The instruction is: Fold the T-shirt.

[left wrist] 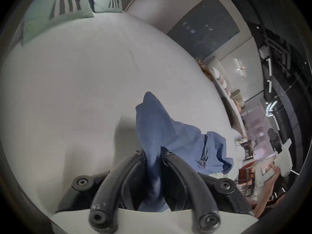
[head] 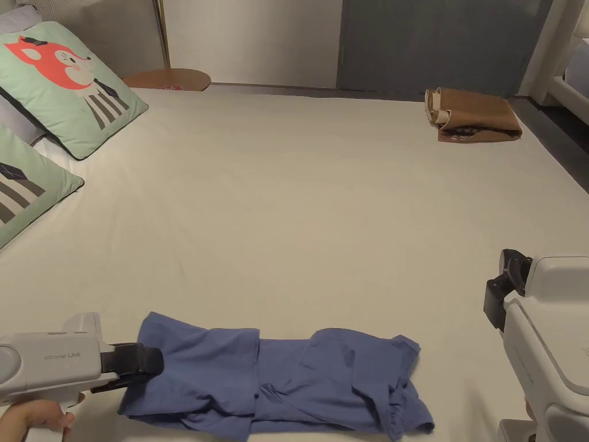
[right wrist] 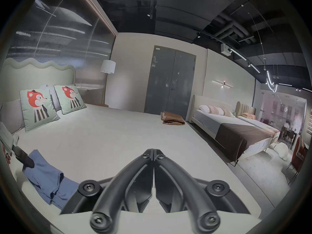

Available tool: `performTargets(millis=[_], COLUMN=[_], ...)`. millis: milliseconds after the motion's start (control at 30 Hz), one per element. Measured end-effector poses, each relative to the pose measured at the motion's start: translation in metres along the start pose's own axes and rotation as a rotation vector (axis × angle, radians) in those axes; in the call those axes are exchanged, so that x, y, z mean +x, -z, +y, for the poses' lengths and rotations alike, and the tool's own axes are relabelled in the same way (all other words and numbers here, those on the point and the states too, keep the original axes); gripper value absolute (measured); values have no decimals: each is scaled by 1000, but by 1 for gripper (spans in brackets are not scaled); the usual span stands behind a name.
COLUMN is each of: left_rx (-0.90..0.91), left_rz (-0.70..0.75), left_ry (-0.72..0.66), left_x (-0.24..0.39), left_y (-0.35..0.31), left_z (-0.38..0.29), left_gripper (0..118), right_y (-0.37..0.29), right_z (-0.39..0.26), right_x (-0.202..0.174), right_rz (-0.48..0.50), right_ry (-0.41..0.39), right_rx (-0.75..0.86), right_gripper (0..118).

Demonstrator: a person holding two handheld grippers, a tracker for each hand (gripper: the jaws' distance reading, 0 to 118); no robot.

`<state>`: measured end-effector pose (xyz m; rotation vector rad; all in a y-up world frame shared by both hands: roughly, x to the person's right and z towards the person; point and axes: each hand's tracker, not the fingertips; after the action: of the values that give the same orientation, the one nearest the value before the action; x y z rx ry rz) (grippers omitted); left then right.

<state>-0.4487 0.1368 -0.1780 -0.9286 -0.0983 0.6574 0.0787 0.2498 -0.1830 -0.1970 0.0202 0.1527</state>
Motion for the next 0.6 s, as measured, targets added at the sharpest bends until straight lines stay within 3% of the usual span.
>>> performTargets(millis=[133,267,600], left_rx=[17,0,-112], left_rz=[85,151,77], left_ry=[73,169,458], left_x=[23,84,206], left_y=[-10,-5,59], left_z=[0,-9,-29], left_gripper=[6,6,6], right_y=[3,-2,-7], right_z=[-3,-1,-2], right_x=[-4,-7,9], right_rz=[14,25,13], right_ry=[6,11,23], right_rx=[3,5,12], right_gripper=[0,0,0])
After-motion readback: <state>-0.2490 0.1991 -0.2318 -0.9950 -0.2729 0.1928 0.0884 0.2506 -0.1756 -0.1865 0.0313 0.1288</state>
